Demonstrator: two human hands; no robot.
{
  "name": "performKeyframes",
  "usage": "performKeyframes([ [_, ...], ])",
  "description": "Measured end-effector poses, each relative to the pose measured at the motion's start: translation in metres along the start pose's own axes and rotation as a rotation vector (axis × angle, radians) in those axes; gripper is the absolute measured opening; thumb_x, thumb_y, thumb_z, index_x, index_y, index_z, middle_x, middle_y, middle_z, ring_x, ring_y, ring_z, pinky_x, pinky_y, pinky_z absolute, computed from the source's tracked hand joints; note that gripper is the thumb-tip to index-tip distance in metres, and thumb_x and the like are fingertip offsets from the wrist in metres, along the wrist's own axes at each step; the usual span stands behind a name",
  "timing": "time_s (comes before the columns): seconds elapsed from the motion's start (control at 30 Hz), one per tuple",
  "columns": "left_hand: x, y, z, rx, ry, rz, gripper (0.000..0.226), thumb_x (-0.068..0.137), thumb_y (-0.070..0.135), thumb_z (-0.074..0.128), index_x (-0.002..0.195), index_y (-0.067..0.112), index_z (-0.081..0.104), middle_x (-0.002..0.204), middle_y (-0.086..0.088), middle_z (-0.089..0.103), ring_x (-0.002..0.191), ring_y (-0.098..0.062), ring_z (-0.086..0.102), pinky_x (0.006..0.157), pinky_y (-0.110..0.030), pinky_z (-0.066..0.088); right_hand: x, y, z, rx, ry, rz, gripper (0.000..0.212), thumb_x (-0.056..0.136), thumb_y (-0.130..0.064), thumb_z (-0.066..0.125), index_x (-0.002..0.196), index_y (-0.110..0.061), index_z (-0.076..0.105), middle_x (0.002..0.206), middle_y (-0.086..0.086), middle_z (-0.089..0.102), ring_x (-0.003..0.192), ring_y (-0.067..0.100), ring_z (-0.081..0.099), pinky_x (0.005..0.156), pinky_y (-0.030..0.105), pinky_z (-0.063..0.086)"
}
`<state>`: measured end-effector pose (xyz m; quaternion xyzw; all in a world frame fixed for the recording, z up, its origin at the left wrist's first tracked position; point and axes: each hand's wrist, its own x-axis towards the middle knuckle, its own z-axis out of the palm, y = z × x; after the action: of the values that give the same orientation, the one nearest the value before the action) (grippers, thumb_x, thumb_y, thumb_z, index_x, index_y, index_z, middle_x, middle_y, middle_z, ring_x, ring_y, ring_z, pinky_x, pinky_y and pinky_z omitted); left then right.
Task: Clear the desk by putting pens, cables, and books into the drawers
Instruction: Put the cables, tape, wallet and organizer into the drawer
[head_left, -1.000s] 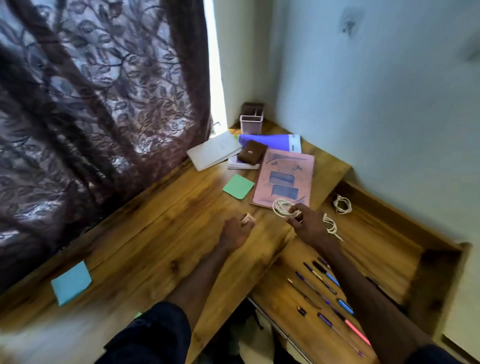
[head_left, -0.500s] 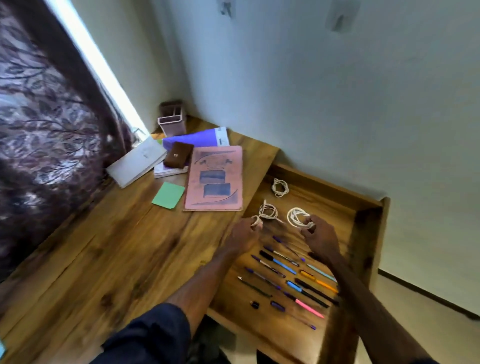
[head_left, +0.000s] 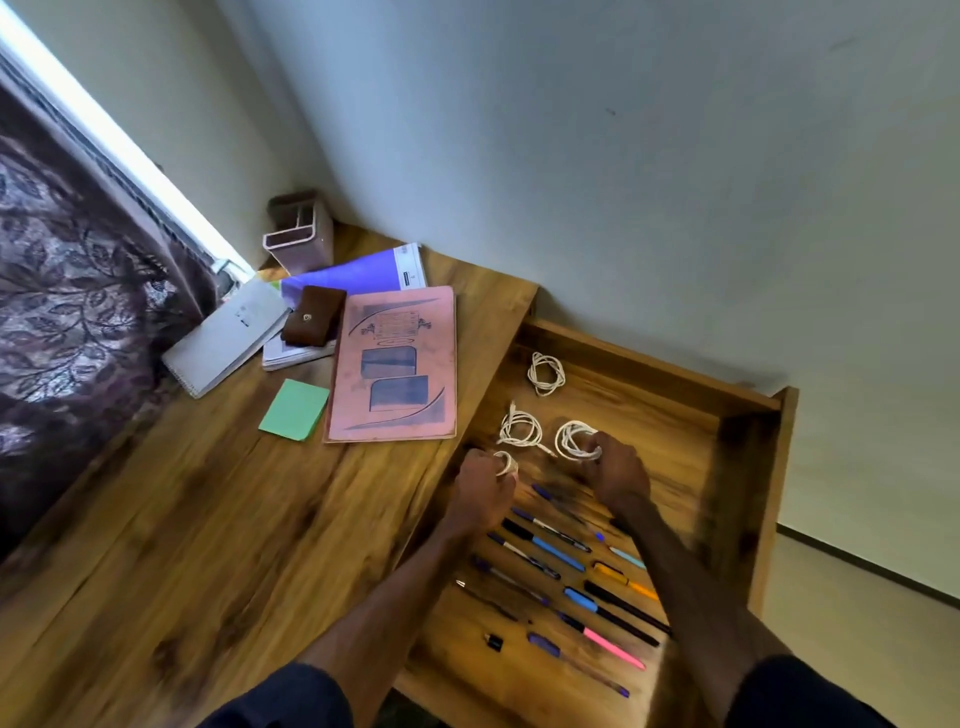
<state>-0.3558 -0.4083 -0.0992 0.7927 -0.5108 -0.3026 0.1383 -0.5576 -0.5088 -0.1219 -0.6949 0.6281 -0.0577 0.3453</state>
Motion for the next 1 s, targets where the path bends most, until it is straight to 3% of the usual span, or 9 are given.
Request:
performKeyframes([
  [0.1, 0.004, 0.005, -0.008, -0.006, 0.006, 0.046, 0.017, 0.094, 0.029, 0.057, 0.078, 0.035, 0.058, 0.086, 0.008, 0.063, 0.079, -0.005, 0.056, 0.071, -0.023, 0.049, 0.01, 0.001, 0.013, -0.077, -0.03, 0.048, 0.025, 0.085, -0.029, 0.067, 0.11, -0.026, 0.066, 0.108, 0.012, 0.071, 0.101, 0.035, 0.066, 0.078, 0.037, 0.052],
  [0.23, 0.009, 0.015, -0.014, -0.011, 0.072, 0.087, 0.01, 0.094, 0.021, 0.064, 0.099, 0.017, 0.071, 0.099, 0.004, 0.064, 0.09, -0.006, 0.055, 0.078, -0.023, 0.045, 0.013, 0.004, 0.021, -0.141, -0.052, 0.055, 0.037, 0.088, -0.021, 0.064, 0.124, -0.024, 0.065, 0.115, 0.014, 0.071, 0.107, 0.036, 0.066, 0.081, 0.037, 0.053],
  [0.37, 0.024, 0.031, -0.011, 0.022, 0.088, 0.099, 0.008, 0.09, 0.024, 0.068, 0.096, 0.019, 0.071, 0.095, 0.005, 0.066, 0.092, -0.011, 0.061, 0.077, -0.025, 0.052, 0.003, 0.011, 0.016, -0.175, -0.034, 0.026, 0.048, 0.092, -0.023, 0.058, 0.139, -0.03, 0.051, 0.115, 0.014, 0.071, 0.104, 0.036, 0.066, 0.079, 0.038, 0.052],
  [0.57, 0.066, 0.082, 0.011, 0.07, 0.05, 0.203, 0.022, 0.09, 0.014, 0.067, 0.109, 0.004, 0.071, 0.113, -0.015, 0.067, 0.108, -0.028, 0.062, 0.093, -0.04, 0.052, -0.011, 0.015, -0.002, -0.056, 0.105, -0.003, 0.032, 0.093, -0.024, 0.052, 0.123, -0.034, 0.061, 0.099, 0.007, 0.075, 0.091, 0.032, 0.069, 0.068, 0.035, 0.049],
  [0.63, 0.086, 0.098, 0.022, 0.112, 0.02, 0.26, 0.019, 0.093, 0.015, 0.062, 0.107, 0.007, 0.07, 0.11, -0.015, 0.067, 0.106, -0.031, 0.064, 0.09, -0.042, 0.052, -0.012, 0.016, -0.006, -0.01, 0.131, 0.017, 0.028, 0.093, -0.025, 0.055, 0.118, -0.036, 0.063, 0.093, 0.002, 0.075, 0.086, 0.027, 0.069, 0.065, 0.031, 0.045],
  [0.77, 0.126, 0.114, 0.046, 0.187, 0.01, 0.307, 0.021, 0.088, 0.007, 0.057, 0.102, 0.015, 0.07, 0.113, -0.008, 0.062, 0.099, -0.027, 0.066, 0.081, -0.037, 0.057, -0.014, 0.02, -0.013, 0.068, 0.149, 0.036, 0.027, 0.094, -0.022, 0.058, 0.117, -0.033, 0.065, 0.09, -0.004, 0.073, 0.07, 0.016, 0.065, 0.06, 0.028, 0.046],
  [1.0, 0.152, 0.117, 0.076, 0.24, -0.006, 0.354, 0.025, 0.093, 0.006, 0.053, 0.111, 0.017, 0.066, 0.12, -0.007, 0.06, 0.109, -0.025, 0.061, 0.086, -0.031, 0.049, -0.018, 0.046, -0.01, 0.121, 0.174, 0.091, 0.024, 0.096, -0.028, 0.06, 0.119, -0.031, 0.065, 0.091, -0.006, 0.073, 0.069, 0.011, 0.065, 0.063, 0.027, 0.046],
])
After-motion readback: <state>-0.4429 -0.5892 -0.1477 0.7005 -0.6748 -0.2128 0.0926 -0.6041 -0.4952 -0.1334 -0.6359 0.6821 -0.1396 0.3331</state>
